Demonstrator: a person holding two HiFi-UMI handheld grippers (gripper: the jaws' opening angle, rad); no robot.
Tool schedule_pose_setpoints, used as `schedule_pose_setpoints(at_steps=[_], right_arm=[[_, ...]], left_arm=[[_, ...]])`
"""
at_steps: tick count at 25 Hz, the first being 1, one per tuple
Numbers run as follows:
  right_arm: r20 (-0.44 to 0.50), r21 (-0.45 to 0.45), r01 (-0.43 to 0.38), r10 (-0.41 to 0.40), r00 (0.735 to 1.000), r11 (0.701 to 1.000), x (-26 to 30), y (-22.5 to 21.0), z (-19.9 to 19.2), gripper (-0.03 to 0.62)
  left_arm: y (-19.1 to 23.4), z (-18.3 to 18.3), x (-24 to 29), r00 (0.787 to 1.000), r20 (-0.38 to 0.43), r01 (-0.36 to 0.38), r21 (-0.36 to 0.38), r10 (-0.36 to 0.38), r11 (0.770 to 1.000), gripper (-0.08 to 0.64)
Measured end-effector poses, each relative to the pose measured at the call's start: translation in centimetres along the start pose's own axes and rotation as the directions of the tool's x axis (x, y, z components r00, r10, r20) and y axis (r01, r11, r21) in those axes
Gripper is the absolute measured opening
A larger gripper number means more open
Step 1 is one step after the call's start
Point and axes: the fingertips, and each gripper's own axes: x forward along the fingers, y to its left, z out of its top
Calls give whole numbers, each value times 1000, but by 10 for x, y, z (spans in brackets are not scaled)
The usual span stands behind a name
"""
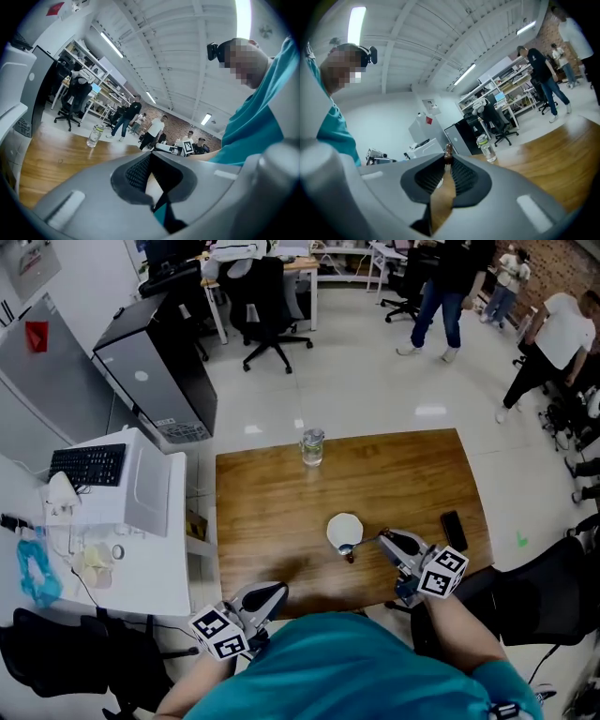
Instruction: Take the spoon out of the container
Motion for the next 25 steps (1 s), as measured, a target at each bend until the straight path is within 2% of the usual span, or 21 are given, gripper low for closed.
schedule_pose_setpoints(at_steps=[5, 10, 15, 18, 22, 23, 25], right_arm=[[33, -13, -14, 14, 999, 1000, -40, 60, -3, 40], [75, -47, -63, 67, 995, 997, -118, 116, -37, 40], [119, -53, -133, 138, 983, 990, -236, 129, -20, 40], [145, -66, -188, 196, 970, 980, -320, 151, -37, 40], [107, -94, -245, 254, 961, 965, -432, 171, -57, 40], [98, -88, -255, 263, 960, 963, -452, 174, -56, 40], [98, -57, -276, 280, 955, 960, -476, 185, -48, 40]], left_arm=[[-25, -11, -21, 999, 9, 32, -4, -32, 999, -2], [-96, -63, -34, 998, 3, 57, 43, -58, 997, -2], [-202, -92, 23, 999, -23, 31, 103, -29, 994, -2], [-279, -139, 41, 1000, -9, -1, 119, 2, 993, -2], [-382, -206, 75, 999, 6, -44, 90, 43, 995, -2], [-402, -215, 81, 998, -1, -55, 89, 56, 994, -2], [-437, -208, 80, 996, -18, -83, 110, 86, 990, -2]])
